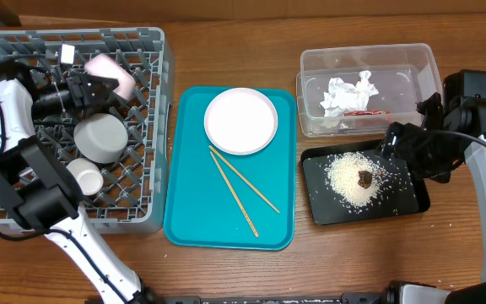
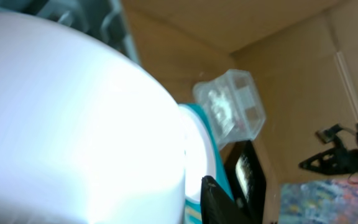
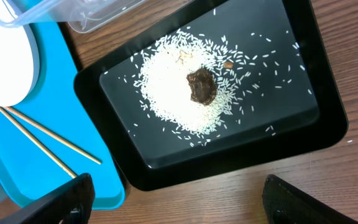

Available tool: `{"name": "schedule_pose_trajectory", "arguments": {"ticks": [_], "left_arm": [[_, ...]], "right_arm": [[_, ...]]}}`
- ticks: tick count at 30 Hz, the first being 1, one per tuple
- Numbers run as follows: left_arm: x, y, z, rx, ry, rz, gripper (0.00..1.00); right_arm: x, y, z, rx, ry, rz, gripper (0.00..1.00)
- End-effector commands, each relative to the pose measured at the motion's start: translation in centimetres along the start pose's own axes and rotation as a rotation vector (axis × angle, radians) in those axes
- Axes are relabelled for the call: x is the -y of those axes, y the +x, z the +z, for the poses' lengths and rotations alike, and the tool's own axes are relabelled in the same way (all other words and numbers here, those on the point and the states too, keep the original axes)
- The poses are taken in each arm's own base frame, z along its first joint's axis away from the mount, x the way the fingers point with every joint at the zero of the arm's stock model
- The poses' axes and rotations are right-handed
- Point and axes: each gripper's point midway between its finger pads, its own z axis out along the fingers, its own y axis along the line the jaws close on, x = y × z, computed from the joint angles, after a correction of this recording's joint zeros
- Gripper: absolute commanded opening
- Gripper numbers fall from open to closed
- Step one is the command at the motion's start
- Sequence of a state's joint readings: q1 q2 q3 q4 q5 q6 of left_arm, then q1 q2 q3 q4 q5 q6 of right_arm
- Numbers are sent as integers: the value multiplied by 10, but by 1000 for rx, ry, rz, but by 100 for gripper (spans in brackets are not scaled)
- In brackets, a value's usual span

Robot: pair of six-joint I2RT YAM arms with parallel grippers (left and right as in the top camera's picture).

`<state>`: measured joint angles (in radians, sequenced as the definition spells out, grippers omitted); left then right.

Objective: Sort waste into correct bins and load items into the dishwasher
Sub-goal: 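Lower the pink bowl upside down into the rack and open gripper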

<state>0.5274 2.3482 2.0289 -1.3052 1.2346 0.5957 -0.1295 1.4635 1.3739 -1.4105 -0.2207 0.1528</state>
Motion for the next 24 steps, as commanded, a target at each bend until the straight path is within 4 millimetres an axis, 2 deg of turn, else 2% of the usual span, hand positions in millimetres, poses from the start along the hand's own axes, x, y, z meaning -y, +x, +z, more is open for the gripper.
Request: {"name": "schedule_pose_trajectory", "arguments": {"ticks": [1,2,5,6,7,11,15,18,19,20,24], "left_arm": [[-32,22,-17,-72,-138,-115,47],[-34,24,-19,-76,-151,-131,52],[-35,26,-28,-70,-161,-169,52],[-35,27,-31,-73,-168,-176,55],[-35,28,-34,-77,-179,-183,66],[-25,28,-44,-91,-221,-177,100],[-4,22,-55,-90,-270,-131,100],[27,13,-66,-87,-333,-67,100],[30,13,-66,-86,-342,-63,100],[41,9,-70,-83,-373,-45,100],[79,4,-73,-86,-475,19,100]], "right_arm": [[-1,-3,-5,22,-1,-5,88],[-1,-3,-5,22,-1,-5,88],[-1,-1,-5,15,0,-4,88],[-1,-1,-5,13,1,-3,88],[-1,0,-5,11,1,-3,88],[-1,0,-5,11,1,-2,88],[0,1,-5,8,2,-2,89],[0,1,-5,9,2,-2,90],[0,1,-5,9,2,-2,90],[0,1,-5,9,2,-2,90],[0,0,-5,9,2,-2,93]]}}
